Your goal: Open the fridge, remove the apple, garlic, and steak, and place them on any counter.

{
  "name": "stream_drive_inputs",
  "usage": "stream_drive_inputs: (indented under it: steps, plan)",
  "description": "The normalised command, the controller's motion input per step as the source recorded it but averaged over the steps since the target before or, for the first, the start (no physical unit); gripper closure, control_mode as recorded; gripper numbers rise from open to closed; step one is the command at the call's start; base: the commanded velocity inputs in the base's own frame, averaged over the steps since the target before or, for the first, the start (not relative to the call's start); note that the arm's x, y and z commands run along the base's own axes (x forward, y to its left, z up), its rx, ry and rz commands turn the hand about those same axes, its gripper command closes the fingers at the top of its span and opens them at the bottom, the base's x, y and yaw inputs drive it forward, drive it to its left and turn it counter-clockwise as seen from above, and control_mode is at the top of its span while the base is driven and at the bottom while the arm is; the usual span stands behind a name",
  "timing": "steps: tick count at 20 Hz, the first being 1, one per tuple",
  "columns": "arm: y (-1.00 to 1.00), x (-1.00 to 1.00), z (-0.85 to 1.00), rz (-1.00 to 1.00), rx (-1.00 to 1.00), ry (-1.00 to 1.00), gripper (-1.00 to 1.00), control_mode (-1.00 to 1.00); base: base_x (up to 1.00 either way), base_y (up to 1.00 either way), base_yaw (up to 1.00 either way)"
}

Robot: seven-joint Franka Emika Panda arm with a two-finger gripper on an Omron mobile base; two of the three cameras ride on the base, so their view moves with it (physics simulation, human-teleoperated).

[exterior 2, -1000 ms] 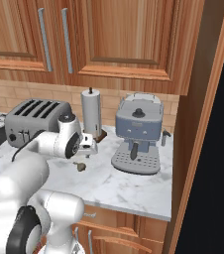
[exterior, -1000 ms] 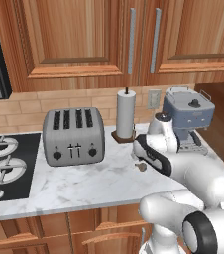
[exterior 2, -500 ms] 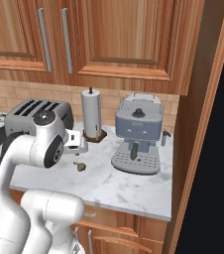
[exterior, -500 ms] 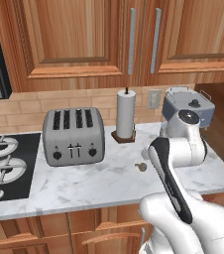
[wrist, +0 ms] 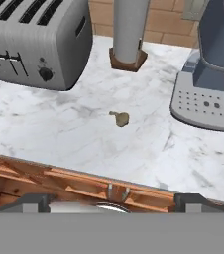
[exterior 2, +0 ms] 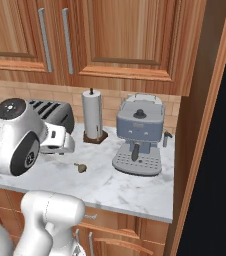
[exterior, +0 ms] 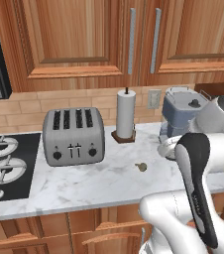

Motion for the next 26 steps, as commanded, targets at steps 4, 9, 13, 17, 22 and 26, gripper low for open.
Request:
stream_drive_inputs:
  steps: [4, 9, 13, 17, 22, 26]
  plan:
    - [-0.01, -0.74, 0.90, -0.06, 0.02, 0.00, -1.00, -1.00, 0.00, 0.00, 0.00]
    - [0.00, -0.16, 0.08, -0.02, 0.00, 0.04, -1.00, -1.00, 0.00, 0.00, 0.00]
    - [0.00, -0.09, 0.00, 0.00, 0.00, 0.00, -1.00, -1.00, 0.00, 0.00, 0.00]
    - [0.00, -0.01, 0.00, 0.00, 0.00, 0.00, -1.00, -1.00, 0.00, 0.00, 0.00]
    - [0.00, 0.00, 0.00, 0.00, 0.00, 0.00, -1.00, -1.00, 0.00, 0.00, 0.00]
    - [0.00, 0.00, 0.00, 0.00, 0.00, 0.00, -1.00, -1.00, 0.00, 0.00, 0.00]
